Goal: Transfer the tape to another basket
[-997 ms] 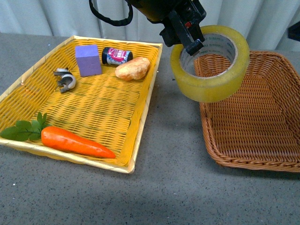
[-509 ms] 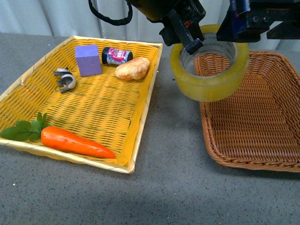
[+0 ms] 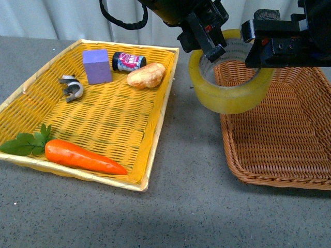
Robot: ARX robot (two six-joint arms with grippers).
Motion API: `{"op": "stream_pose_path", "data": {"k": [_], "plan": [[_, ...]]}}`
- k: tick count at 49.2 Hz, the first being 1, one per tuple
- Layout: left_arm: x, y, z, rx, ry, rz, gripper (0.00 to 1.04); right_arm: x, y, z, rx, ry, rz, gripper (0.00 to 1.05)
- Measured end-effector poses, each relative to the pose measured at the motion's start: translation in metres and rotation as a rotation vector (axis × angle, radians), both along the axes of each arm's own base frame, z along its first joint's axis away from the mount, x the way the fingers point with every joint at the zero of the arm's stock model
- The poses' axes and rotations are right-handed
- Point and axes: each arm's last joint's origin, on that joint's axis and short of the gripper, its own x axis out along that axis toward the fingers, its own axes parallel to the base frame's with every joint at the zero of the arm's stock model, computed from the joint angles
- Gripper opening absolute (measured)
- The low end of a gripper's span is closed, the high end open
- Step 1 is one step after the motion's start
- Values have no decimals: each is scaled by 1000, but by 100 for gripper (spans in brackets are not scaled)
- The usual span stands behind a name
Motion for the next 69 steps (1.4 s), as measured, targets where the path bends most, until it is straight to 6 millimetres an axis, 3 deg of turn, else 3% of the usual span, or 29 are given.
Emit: {"op": "stream_pose_path", "data": {"k": [9,16,27,30,35,41,53,69], "plan": [[-1,-2,-1,-10,11,-4,15,1,1,-4,6,21,-24,25],[-2,-7,0,10,-20,87,15,4,0,-9,3,32,-52,17],[-4,-12,7,2,-66,167,47,9,-7,-10,-6,17,-69,15],[-5,-9,16,-31,-83,200,59,14,-13,-12,-17,13,-84,15],[-8,10,34,-73,-115,259,81,22,-30,-30,-43,57,-133,15],[-9,31,35,-82,-159,371,100,27,-46,-42,-58,83,-171,15],[-9,78,5,-145,-155,737,98,41,-75,-65,-98,84,-228,15],[-11,123,10,-338,-193,1094,98,44,-91,-94,-112,117,-246,15]]}}
